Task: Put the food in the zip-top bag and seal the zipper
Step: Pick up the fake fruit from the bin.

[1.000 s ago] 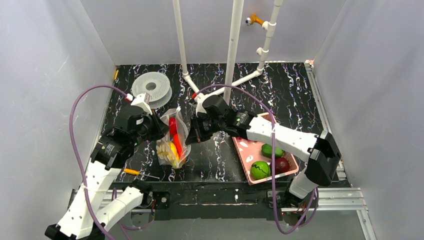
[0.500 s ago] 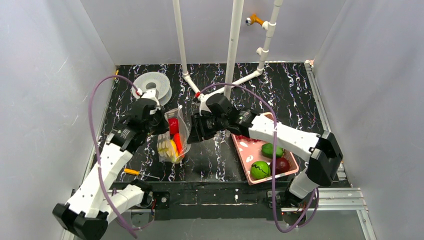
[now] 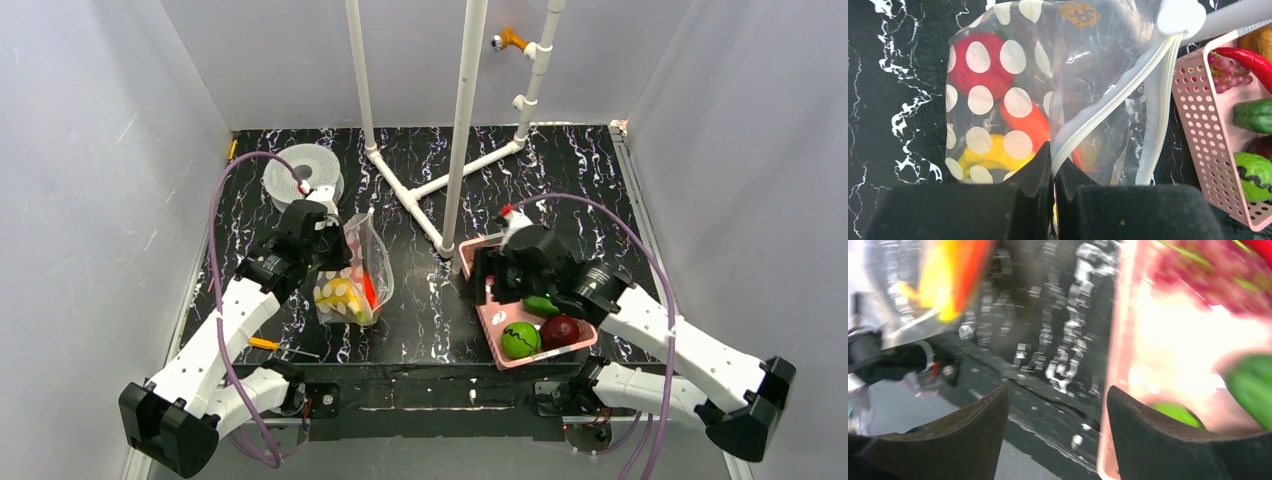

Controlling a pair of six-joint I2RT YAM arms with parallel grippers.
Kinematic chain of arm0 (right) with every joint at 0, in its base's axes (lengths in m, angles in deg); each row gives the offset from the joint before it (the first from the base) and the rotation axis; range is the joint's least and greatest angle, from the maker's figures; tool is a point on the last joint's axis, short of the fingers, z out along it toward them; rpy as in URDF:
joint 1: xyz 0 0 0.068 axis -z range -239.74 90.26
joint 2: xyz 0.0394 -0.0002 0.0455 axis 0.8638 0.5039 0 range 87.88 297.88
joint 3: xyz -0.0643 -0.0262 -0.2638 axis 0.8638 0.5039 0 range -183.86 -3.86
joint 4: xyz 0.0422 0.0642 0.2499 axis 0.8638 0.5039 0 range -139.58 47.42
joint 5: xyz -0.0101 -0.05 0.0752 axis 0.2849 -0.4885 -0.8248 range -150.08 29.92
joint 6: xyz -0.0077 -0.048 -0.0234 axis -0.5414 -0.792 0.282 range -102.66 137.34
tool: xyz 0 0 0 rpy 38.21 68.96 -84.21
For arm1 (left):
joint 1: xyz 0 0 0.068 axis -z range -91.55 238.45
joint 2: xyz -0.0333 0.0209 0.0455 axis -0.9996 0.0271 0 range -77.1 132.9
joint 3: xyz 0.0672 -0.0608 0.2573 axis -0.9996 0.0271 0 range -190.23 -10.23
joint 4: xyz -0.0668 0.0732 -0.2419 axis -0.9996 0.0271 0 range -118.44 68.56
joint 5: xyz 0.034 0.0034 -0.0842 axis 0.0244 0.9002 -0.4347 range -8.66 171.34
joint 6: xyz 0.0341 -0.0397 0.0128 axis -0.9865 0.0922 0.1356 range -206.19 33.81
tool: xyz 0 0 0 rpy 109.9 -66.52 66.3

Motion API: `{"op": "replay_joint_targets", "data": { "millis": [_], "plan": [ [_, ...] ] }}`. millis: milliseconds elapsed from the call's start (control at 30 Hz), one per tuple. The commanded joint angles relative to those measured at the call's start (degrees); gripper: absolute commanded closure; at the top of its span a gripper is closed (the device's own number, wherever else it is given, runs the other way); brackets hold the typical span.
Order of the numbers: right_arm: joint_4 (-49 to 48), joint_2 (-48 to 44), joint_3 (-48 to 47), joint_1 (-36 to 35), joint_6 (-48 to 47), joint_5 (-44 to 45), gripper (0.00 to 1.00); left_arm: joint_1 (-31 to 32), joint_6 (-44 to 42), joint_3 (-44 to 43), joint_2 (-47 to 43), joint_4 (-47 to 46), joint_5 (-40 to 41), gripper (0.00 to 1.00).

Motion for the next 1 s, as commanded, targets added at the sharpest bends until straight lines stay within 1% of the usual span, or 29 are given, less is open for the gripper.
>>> {"op": "replay_joint_targets", "data": {
  "millis": [0,33,167,300,400,467,567,667,833,967],
  "plan": [
    [11.67,-6.35,7.07,4.39,11.28,11.76,0.20,-0.01,-3.15,-0.69,0.11,-1.17,-3.28,1.00],
    [13.83,-7.33,7.54,5.43,12.32,13.14,0.18,0.01,-3.69,-1.41,0.25,-0.77,-4.74,1.00],
    [19.69,-7.32,8.09,8.43,17.37,14.81,0.16,0.01,-5.35,-4.01,1.66,0.20,-5.79,1.00],
    [26.86,-2.16,6.80,8.96,25.25,18.03,0.14,0.01,-5.60,-5.11,2.92,0.65,-7.16,1.00],
    [30.36,1.06,6.89,8.92,28.27,17.95,0.12,0.02,-5.57,-2.66,2.07,-0.06,-7.00,1.00],
    [30.37,1.23,8.27,8.92,29.26,16.62,0.10,0.01,-5.49,0.66,0.77,-2.30,-5.58,1.00],
    [28.92,0.85,10.51,8.92,30.42,13.49,0.07,0.02,-5.89,0.71,0.02,-1.33,-4.74,1.00],
    [25.54,1.76,12.03,8.87,28.98,10.20,0.02,0.01,-6.40,1.08,-0.06,-1.93,-4.15,1.00],
    [25.32,5.24,13.53,8.59,28.92,8.00,0.02,0.01,-6.55,1.46,-0.55,-1.63,-2.09,1.00],
    [22.35,5.41,15.91,8.39,29.75,7.67,0.02,0.00,-6.70,1.61,-0.93,-1.90,-1.87,1.00]
  ]
}}
